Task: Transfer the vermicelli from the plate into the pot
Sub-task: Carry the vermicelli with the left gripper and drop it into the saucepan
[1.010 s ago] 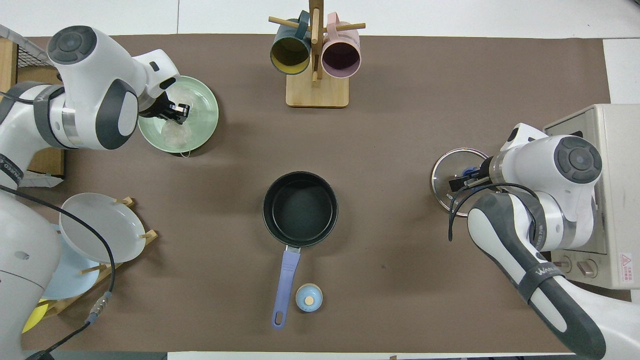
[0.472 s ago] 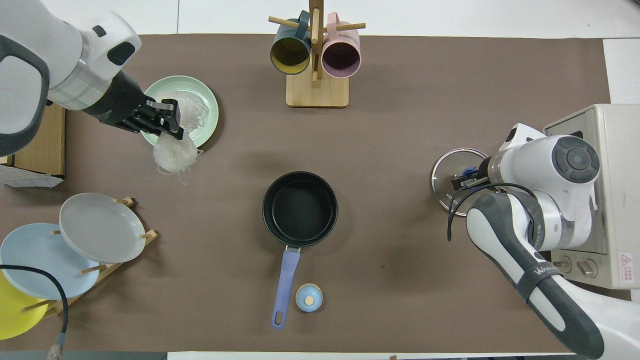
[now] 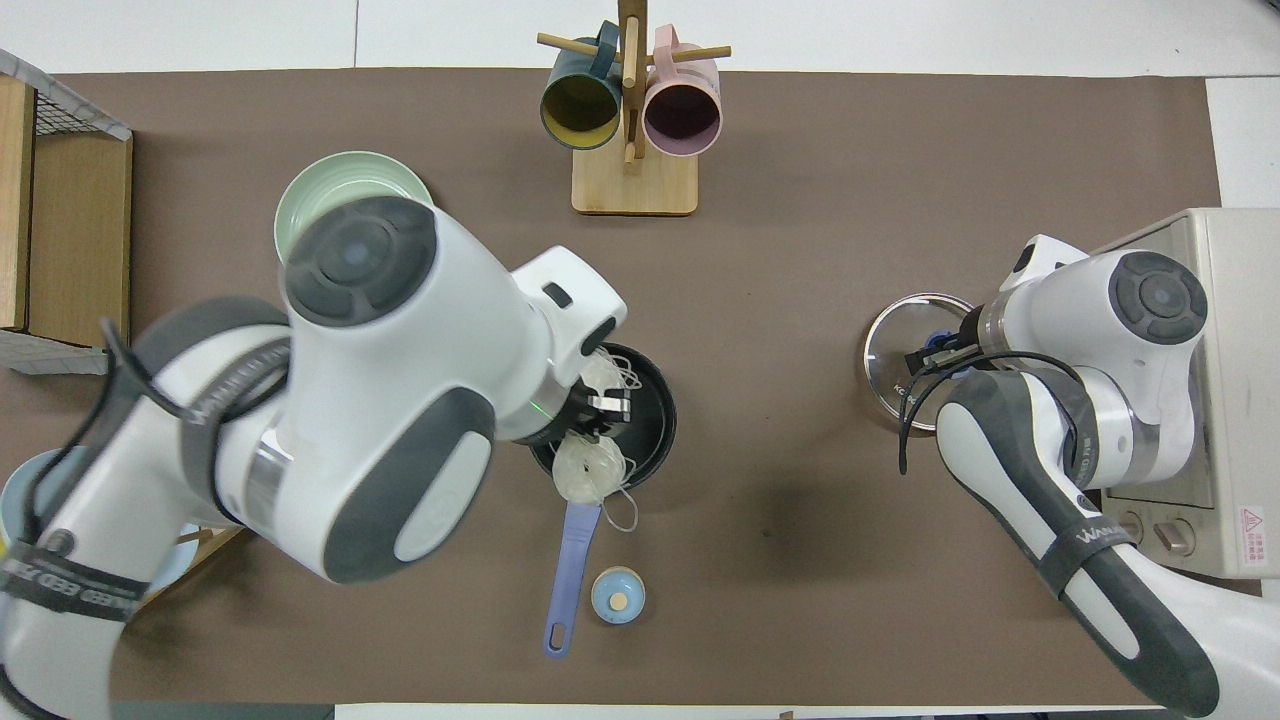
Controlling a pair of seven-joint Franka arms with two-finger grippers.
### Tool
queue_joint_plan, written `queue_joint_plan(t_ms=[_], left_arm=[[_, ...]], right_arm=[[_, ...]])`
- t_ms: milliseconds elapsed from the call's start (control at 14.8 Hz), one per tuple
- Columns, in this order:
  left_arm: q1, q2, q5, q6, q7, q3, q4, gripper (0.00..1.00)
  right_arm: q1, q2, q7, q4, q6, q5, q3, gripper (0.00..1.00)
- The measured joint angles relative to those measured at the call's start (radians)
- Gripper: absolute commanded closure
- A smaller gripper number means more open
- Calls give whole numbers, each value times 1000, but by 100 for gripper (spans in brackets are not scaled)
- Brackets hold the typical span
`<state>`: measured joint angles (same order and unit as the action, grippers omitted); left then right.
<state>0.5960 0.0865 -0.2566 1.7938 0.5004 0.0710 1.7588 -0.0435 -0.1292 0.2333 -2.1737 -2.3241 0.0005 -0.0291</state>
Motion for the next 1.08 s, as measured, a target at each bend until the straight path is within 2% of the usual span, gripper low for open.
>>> queue_joint_plan(t_ms=[135, 404, 808, 876, 943, 1078], left_arm=[[29, -3, 0, 106, 10, -1, 100, 100], [39, 16, 0, 259, 9, -3, 205, 100], [40, 65, 0, 390, -6, -13, 257, 100], [39, 76, 0, 400, -23, -16, 257, 63], [39, 84, 0, 402, -41, -20, 257, 1], [38, 88, 0, 402, -58, -25, 256, 0]], right_arm=[[-5, -1, 0, 47, 57, 0, -1, 43], [-23, 4, 0, 135, 168, 0, -5, 43], [-28, 32, -58, 240, 320, 3, -54, 43], [-29, 32, -89, 256, 335, 3, -73, 43], [-30, 32, -114, 265, 344, 3, -91, 43], [-33, 32, -147, 270, 348, 3, -111, 46]])
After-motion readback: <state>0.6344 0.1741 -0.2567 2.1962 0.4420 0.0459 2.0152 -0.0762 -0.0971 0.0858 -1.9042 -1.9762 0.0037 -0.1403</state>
